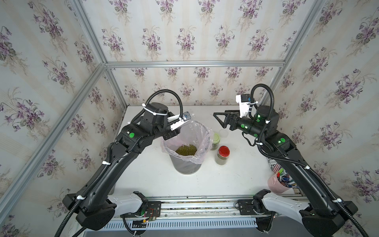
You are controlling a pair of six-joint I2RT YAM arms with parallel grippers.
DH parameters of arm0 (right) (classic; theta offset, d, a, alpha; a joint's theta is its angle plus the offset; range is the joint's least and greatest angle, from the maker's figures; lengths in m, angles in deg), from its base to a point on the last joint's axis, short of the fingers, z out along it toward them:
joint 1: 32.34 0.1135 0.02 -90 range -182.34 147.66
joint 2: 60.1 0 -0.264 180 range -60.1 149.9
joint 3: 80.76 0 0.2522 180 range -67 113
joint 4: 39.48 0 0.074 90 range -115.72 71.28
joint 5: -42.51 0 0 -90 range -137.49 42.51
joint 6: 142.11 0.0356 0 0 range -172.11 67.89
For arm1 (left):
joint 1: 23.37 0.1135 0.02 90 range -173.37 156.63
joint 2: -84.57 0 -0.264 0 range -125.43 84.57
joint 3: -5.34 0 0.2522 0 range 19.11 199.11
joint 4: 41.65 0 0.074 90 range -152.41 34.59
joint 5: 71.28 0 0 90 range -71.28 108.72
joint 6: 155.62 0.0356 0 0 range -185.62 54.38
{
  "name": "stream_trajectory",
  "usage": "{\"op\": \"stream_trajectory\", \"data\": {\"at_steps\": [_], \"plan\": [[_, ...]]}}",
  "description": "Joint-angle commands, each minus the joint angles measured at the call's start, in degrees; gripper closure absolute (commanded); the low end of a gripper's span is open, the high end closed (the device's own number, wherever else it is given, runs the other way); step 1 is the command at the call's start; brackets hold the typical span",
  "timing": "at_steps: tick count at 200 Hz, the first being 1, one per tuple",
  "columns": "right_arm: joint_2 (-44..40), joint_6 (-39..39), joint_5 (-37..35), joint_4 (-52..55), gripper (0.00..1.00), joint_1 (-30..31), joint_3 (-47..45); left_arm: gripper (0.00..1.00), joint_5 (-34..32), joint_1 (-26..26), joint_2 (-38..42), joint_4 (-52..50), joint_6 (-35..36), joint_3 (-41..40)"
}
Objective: Empty moldy mung beans from jars
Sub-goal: Pour the moldy mung beans from the jar into the trash bin, then place the jar at the center of the board.
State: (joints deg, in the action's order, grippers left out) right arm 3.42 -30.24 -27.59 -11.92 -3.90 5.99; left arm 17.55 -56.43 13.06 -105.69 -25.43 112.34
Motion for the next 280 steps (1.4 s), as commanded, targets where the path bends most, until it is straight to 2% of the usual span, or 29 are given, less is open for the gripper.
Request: {"op": "stream_trajectory", "data": {"at_steps": [1, 13, 34, 58, 75, 79, 98, 141, 210, 280], "plan": [[0.2, -0.2, 7.1, -5.0, 0.11, -0.1, -0.7, 0.89, 8.8, 1.6, 0.5, 1.4, -5.0, -0.1], [-0.1, 0.3, 10.8, -7.4, 0.11, -0.1, -1.8, 0.89, 11.0, 2.5, 0.9, 2.6, -6.9, -1.0], [-0.1, 1.6, 15.4, -11.4, 0.11, -0.1, -3.4, 0.90, 19.6, 4.3, 1.5, 5.4, -10.8, -2.5], [0.0, 2.5, 19.9, -14.5, 0.11, 0.9, -4.0, 0.90, 25.5, 5.9, 1.6, 8.0, -14.8, -3.2], [0.2, 1.8, 20.6, -15.4, 0.11, 1.9, -3.9, 0.90, 29.7, 6.8, 1.8, 10.4, -17.6, -3.8], [0.3, 1.8, 20.8, -15.7, 0.11, 4.3, -3.9, 0.90, 30.6, 6.9, 1.8, 11.3, -18.4, -4.1], [1.0, 1.9, 21.1, -17.7, 0.10, 6.4, -3.8, 0.90, 34.5, 7.1, 1.5, 15.0, -21.5, -5.0], [4.9, 1.4, 18.3, -20.2, 0.10, 11.0, -1.5, 0.87, 41.2, 7.2, 1.4, 21.6, -28.6, -6.5], [7.9, 1.7, 13.4, -26.0, 0.11, 13.0, 0.1, 0.86, 44.7, 7.1, 3.0, 28.6, -35.5, -10.4], [10.8, 4.0, 15.7, -32.5, 0.14, 13.0, 1.3, 0.85, 45.6, 7.1, 3.4, 31.5, -37.7, -13.5]]}}
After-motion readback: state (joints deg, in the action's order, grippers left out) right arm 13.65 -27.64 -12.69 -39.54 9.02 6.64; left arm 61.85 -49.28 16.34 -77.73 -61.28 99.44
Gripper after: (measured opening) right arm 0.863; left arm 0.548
